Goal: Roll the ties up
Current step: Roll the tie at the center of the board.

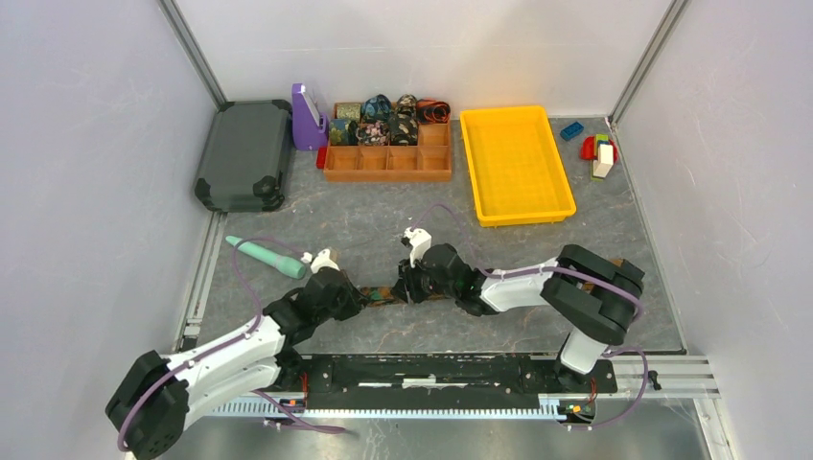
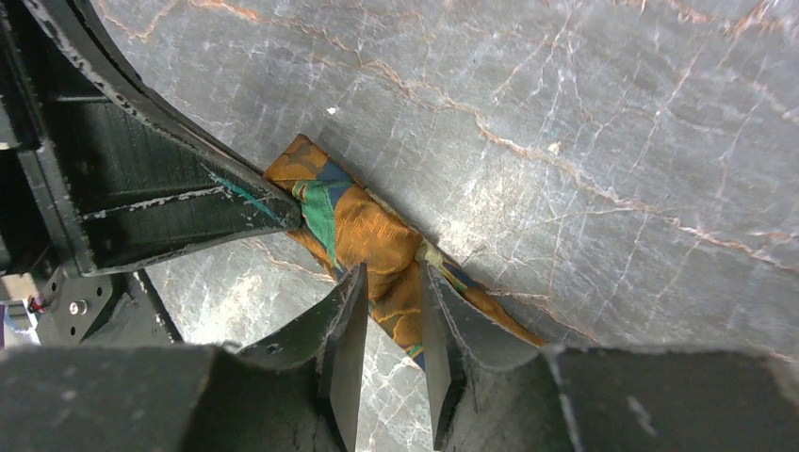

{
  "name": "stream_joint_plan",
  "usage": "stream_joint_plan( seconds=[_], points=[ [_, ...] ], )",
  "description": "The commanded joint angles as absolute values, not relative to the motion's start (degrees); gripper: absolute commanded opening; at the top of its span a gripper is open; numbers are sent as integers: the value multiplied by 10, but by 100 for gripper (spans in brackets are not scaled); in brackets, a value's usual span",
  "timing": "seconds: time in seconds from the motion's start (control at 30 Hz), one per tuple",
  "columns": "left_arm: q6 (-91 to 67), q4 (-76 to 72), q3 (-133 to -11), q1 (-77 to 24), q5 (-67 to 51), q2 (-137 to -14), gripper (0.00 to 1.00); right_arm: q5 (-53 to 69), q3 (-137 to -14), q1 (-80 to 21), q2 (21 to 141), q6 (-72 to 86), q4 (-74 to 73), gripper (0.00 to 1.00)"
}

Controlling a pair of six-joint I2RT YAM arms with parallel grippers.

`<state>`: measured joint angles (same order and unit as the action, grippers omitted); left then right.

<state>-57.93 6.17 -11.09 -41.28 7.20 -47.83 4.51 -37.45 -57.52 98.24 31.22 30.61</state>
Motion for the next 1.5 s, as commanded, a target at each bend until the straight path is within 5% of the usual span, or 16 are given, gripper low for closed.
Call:
stream_joint_plan(
  seconds=[0.0, 0.67, 1.03, 1.47],
  points=[
    [-541, 163, -157, -414, 121, -449, 2, 52, -411, -572, 926, 271, 247, 33],
    [-472, 326, -294, -416, 148, -486, 2, 76, -463, -607, 1010, 327, 303, 21],
    [-444, 388, -358, -417, 138, -518, 2, 96, -501, -615, 1051, 327, 305, 20],
    [-438, 421, -384, -418, 161, -554, 2, 48, -490, -605, 963, 288, 224, 28]
  ],
)
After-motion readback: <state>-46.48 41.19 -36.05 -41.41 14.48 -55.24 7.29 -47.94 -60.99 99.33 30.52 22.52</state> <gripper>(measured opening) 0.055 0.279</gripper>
